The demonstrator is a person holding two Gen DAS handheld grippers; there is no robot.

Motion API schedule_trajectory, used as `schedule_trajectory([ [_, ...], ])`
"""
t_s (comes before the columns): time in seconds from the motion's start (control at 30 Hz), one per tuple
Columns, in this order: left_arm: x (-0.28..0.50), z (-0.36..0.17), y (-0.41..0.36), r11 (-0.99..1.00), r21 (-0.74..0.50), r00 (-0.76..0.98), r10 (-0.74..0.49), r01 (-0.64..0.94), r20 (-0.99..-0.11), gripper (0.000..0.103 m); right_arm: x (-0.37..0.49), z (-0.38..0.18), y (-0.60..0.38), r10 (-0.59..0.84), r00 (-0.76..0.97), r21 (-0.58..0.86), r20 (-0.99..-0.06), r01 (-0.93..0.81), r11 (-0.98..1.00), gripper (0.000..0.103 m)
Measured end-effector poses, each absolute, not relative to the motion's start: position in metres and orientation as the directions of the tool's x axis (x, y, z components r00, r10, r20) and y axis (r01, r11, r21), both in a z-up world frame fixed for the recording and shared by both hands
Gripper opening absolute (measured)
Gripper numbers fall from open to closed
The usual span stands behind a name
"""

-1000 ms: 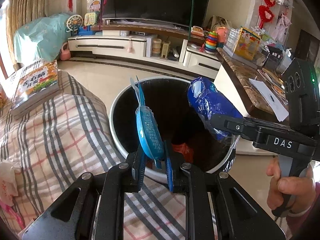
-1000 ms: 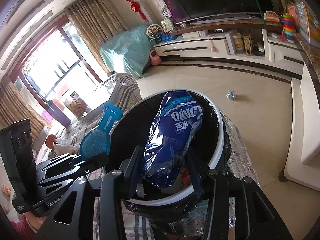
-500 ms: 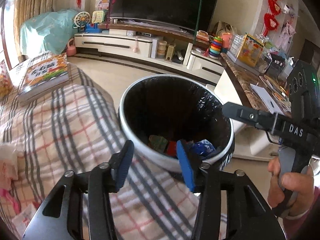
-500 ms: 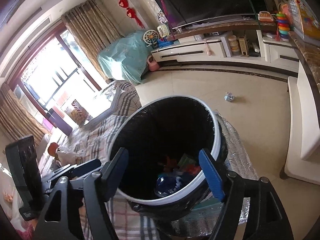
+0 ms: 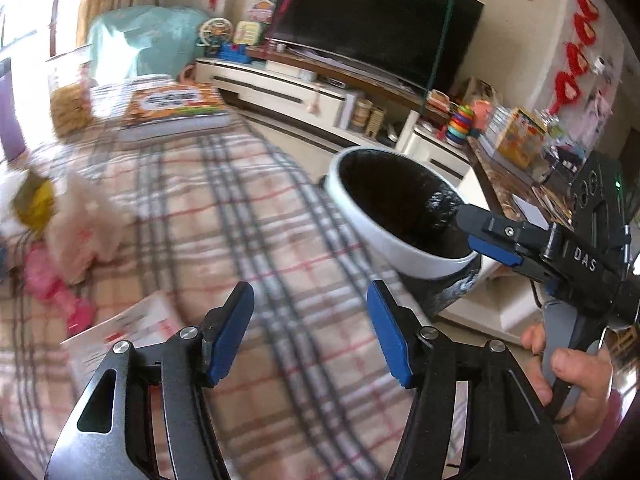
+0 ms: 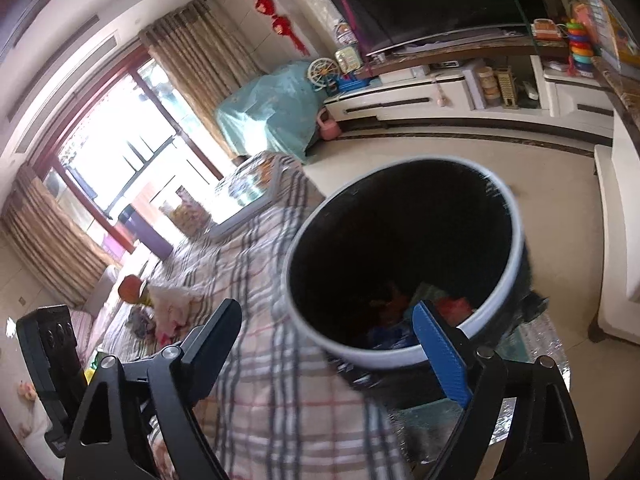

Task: Collect trash
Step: 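Move both open tools back toward the remaining items on the cover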

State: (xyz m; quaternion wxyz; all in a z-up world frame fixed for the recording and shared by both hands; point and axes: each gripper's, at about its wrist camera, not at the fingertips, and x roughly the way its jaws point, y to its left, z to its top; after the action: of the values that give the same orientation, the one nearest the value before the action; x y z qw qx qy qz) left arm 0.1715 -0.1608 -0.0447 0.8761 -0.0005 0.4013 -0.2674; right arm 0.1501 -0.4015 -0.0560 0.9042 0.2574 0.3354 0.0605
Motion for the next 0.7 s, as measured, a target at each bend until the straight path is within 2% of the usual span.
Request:
schedule_trajectory([
  [0.7, 0.151, -0.059, 0.005, 0.948, -0.265, 0.636, -0.314, 0.174, -0.705, 0.06, 0.142, -0.062, -0.262, 0.406, 0.678, 0.408, -0.612, -0.169, 0.897, 0.09],
])
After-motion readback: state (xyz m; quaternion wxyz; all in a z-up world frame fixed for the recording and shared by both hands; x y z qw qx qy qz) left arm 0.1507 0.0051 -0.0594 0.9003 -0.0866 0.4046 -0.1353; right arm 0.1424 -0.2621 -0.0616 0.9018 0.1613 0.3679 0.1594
